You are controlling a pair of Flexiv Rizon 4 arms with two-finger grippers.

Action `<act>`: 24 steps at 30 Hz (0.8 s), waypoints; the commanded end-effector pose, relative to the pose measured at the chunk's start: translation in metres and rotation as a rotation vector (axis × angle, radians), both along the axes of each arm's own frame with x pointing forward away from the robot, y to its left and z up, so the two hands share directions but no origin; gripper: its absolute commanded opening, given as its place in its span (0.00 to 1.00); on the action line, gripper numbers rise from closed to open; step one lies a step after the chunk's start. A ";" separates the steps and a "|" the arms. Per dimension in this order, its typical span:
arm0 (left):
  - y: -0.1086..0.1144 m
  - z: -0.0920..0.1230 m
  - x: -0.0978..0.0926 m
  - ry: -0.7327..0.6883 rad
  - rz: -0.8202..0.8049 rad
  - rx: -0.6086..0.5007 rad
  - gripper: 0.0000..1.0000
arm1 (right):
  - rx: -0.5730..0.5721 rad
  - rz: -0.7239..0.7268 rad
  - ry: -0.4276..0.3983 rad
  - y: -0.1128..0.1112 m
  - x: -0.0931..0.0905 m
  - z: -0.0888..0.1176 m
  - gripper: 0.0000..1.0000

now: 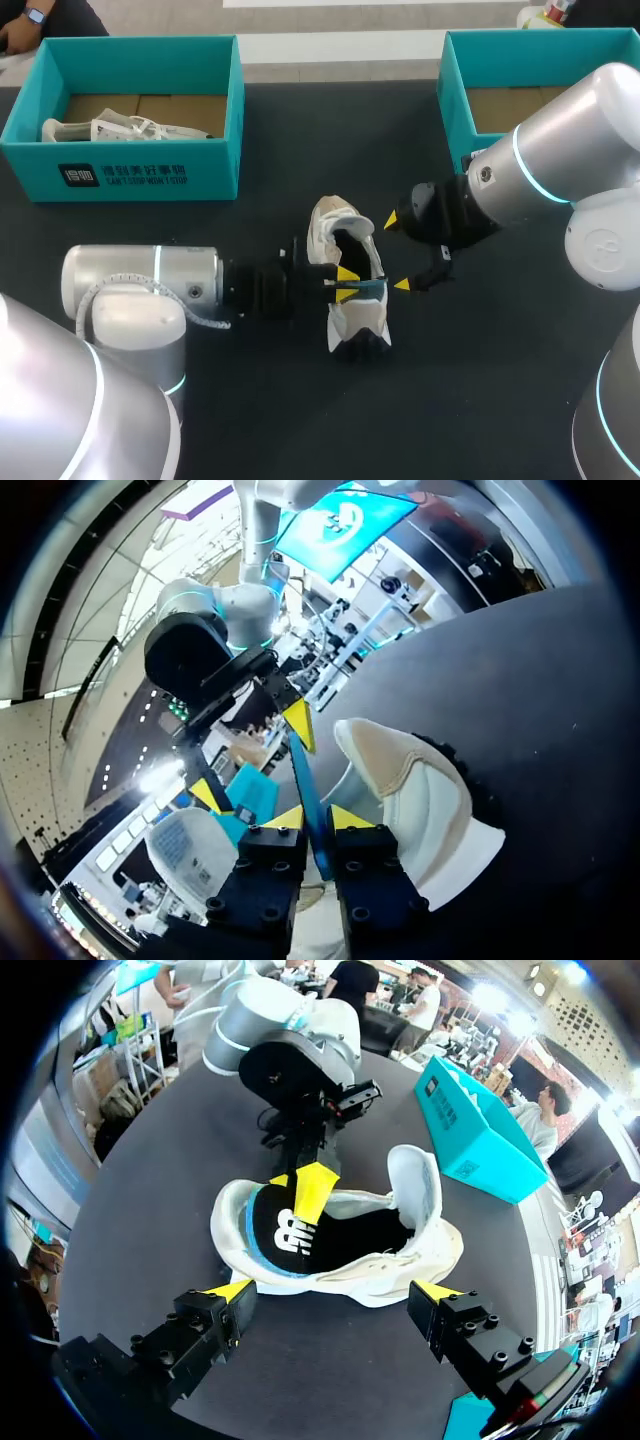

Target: Take the shoe out of the shoebox, open the shoe tongue, remove and reinsert the insole, then place the shoe into the shoebox

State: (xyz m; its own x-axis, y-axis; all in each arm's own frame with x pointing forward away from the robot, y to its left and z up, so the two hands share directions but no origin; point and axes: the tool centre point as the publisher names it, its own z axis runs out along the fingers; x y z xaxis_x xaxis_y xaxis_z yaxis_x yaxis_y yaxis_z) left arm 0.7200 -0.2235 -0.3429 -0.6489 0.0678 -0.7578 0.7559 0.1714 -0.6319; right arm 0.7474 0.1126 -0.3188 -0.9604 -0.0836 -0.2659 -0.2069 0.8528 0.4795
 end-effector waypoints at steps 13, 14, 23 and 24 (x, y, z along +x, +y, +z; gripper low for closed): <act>0.003 0.001 -0.002 0.041 -0.085 0.040 0.00 | 0.001 -0.001 -0.002 0.000 -0.001 -0.001 1.00; 0.003 0.000 -0.002 0.045 -0.092 0.053 0.00 | 0.001 -0.001 -0.002 0.000 -0.001 -0.001 1.00; 0.006 -0.006 -0.001 0.058 -0.126 0.098 0.00 | 0.001 -0.001 -0.002 0.000 -0.001 -0.001 1.00; 0.006 -0.006 -0.002 0.060 -0.131 0.106 0.00 | 0.001 -0.001 -0.002 0.000 -0.001 -0.001 1.00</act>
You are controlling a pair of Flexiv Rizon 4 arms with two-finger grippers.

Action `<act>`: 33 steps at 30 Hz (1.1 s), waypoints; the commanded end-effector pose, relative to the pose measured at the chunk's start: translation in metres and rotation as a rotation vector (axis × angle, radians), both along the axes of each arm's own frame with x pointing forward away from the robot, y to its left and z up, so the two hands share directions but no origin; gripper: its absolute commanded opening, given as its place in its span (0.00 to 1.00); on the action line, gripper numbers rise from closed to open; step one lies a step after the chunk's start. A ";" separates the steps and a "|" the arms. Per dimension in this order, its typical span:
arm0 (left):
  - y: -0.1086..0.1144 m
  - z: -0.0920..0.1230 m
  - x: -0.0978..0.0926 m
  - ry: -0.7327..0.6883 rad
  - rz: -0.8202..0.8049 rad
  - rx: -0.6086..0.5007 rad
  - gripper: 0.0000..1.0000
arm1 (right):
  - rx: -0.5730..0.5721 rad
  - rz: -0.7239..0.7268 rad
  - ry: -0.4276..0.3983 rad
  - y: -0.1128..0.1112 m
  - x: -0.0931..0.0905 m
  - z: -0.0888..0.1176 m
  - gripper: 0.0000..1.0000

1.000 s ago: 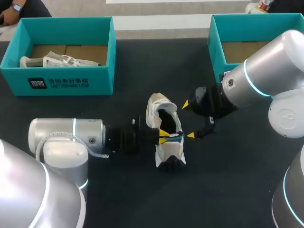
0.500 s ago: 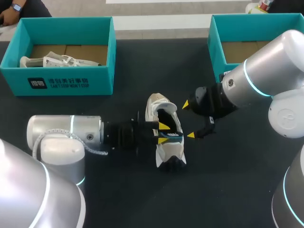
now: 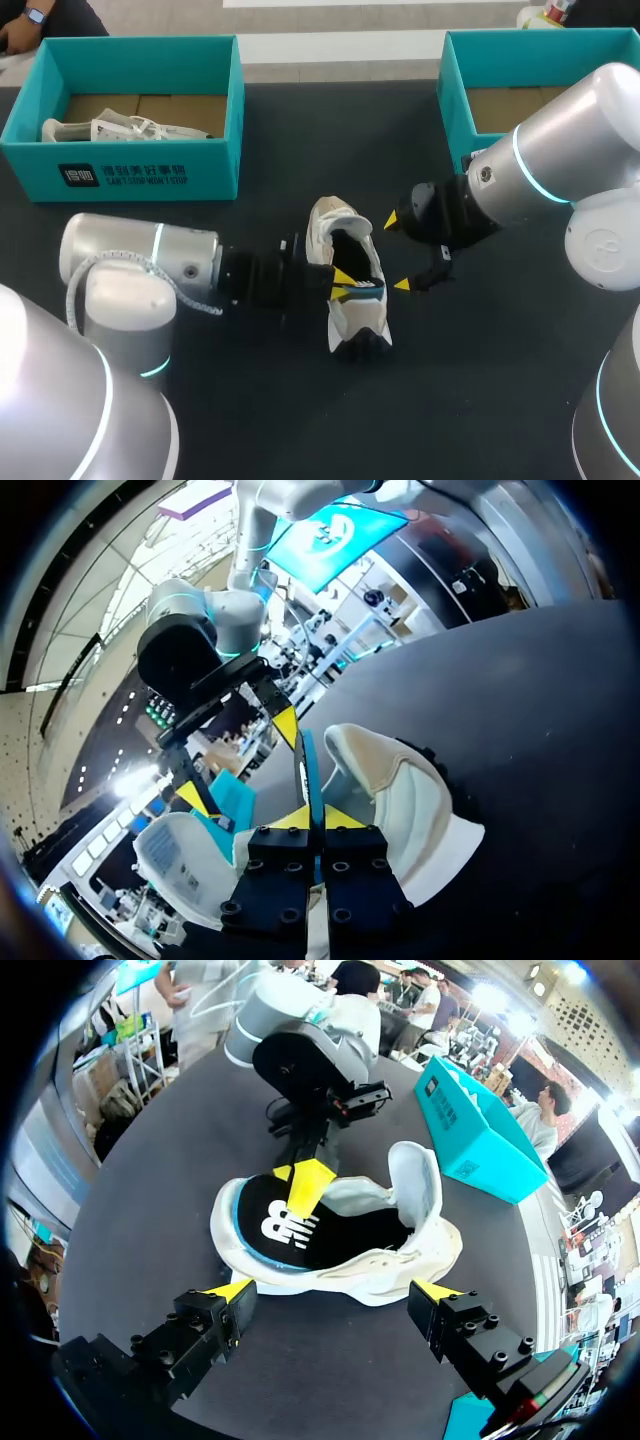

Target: Take the shoe out of the shoebox, open the shoe tongue, remove and reinsert the insole, then place the shoe into the shoebox

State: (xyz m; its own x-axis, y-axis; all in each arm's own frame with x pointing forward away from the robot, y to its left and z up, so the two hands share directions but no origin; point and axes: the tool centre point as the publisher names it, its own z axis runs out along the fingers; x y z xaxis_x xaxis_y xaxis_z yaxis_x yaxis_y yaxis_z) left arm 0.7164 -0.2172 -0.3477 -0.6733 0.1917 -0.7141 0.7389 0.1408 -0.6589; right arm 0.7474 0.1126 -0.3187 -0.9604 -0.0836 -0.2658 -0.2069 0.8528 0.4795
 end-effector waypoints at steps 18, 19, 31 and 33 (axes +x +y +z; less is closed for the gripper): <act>0.005 -0.003 0.004 -0.036 0.016 0.057 0.45 | 0.001 -0.001 -0.002 0.000 -0.001 -0.001 1.00; 0.005 0.000 0.003 -0.037 0.016 0.051 0.46 | 0.001 -0.001 -0.002 0.000 -0.001 -0.001 1.00; 0.006 0.021 -0.001 -0.054 0.005 0.004 0.45 | 0.001 -0.001 -0.002 0.000 -0.001 -0.001 1.00; 0.007 0.025 -0.002 -0.058 0.000 0.001 0.45 | 0.001 -0.001 -0.002 0.000 -0.001 -0.001 1.00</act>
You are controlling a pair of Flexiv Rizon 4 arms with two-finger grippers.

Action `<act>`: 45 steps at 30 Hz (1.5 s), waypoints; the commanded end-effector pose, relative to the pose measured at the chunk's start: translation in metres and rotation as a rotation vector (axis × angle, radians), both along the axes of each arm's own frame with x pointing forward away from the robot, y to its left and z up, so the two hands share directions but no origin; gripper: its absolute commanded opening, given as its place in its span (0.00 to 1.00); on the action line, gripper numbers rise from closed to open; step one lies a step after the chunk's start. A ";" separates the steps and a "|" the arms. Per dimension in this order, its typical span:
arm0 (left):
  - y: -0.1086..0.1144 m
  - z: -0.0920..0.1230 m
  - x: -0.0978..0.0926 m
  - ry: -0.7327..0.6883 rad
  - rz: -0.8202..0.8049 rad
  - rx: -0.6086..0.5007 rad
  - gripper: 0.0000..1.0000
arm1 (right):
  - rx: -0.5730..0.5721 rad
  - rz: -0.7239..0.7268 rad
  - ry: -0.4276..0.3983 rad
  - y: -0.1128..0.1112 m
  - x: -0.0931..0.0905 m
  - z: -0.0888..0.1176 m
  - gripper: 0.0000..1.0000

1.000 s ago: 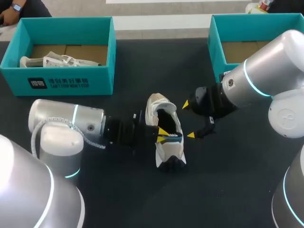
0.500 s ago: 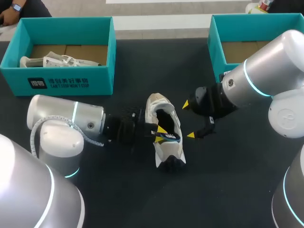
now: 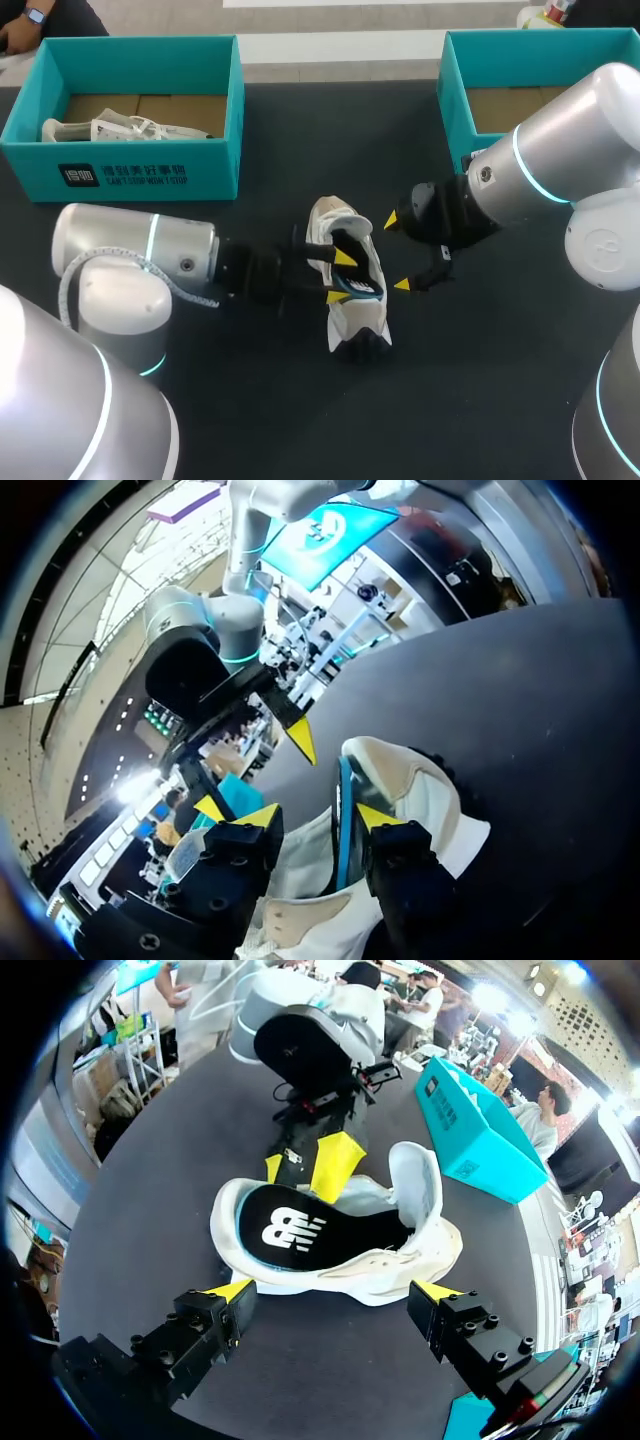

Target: Take the shoe out of the shoebox, open the shoe tongue, remove and reinsert the insole, then place the shoe into the shoebox

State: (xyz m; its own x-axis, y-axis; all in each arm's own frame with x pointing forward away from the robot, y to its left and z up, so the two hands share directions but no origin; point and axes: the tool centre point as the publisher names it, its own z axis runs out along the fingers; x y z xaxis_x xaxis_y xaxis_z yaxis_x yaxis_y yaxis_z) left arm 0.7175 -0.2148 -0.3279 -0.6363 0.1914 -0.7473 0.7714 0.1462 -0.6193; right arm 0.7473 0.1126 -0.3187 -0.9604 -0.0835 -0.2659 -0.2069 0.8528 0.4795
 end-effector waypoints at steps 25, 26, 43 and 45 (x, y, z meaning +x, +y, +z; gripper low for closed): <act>0.040 0.035 -0.009 -0.012 -0.014 0.011 0.49 | 0.001 -0.001 -0.002 0.000 -0.001 -0.001 1.00; 0.040 0.038 -0.008 -0.021 -0.030 0.027 0.49 | 0.001 -0.001 -0.002 0.000 -0.001 -0.001 1.00; 0.047 0.082 0.019 -0.125 -0.311 0.298 0.75 | 0.001 -0.001 -0.002 0.000 -0.001 -0.001 1.00; 0.050 0.087 0.018 -0.112 -0.385 0.371 0.91 | 0.001 -0.001 -0.002 0.000 -0.001 -0.001 1.00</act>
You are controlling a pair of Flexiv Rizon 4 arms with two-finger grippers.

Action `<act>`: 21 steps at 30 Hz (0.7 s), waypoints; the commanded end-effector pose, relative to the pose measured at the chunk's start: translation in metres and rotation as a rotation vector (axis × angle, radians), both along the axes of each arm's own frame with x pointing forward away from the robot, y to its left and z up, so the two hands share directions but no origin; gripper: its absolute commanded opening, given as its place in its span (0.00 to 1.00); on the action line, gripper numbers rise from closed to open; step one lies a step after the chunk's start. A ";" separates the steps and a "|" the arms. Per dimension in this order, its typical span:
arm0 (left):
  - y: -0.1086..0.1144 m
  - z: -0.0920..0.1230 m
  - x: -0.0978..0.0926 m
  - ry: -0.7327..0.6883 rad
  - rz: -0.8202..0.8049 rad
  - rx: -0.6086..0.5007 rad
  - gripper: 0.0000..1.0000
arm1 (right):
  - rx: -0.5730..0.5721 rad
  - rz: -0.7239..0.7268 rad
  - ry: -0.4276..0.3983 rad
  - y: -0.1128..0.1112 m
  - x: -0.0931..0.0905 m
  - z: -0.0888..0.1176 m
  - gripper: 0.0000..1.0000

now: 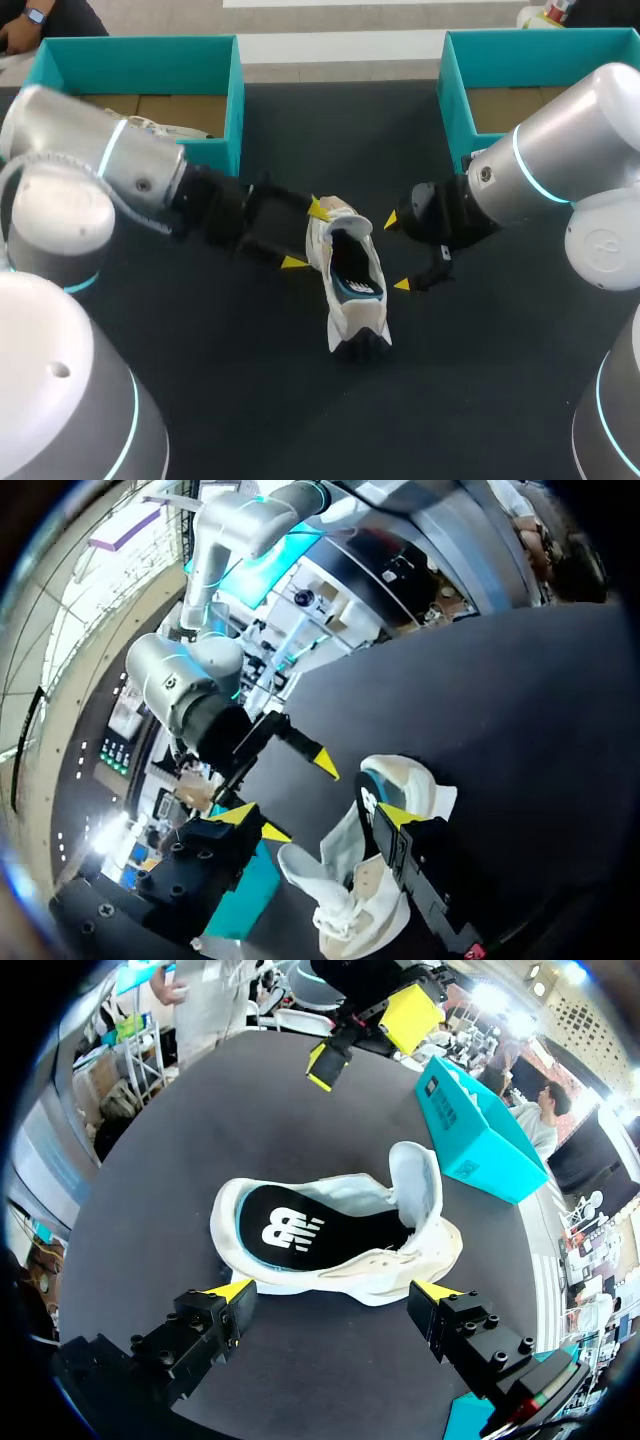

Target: Take the shoe out of the shoebox, open the shoe tongue, remove and reinsert the insole, then place the shoe into the shoebox

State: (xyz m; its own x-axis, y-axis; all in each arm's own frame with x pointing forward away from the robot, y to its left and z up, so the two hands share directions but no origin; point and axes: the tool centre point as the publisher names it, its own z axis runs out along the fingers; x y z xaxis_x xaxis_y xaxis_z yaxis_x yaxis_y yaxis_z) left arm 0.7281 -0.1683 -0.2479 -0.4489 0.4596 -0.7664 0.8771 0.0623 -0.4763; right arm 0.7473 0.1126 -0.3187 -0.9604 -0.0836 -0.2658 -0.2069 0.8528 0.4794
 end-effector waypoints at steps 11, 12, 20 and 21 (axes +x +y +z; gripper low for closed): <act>0.003 0.007 0.007 0.027 -0.142 0.196 1.00 | 0.031 -0.028 0.060 -0.014 0.000 0.009 1.00; 0.003 0.007 0.007 0.027 -0.142 0.196 1.00 | 0.028 -0.037 0.056 -0.020 0.000 0.015 1.00; 0.003 0.007 0.007 0.027 -0.142 0.196 1.00 | -0.008 0.033 0.074 -0.054 -0.006 0.055 1.00; 0.003 0.007 0.007 0.027 -0.142 0.196 1.00 | -0.020 0.044 0.078 -0.061 -0.008 0.061 1.00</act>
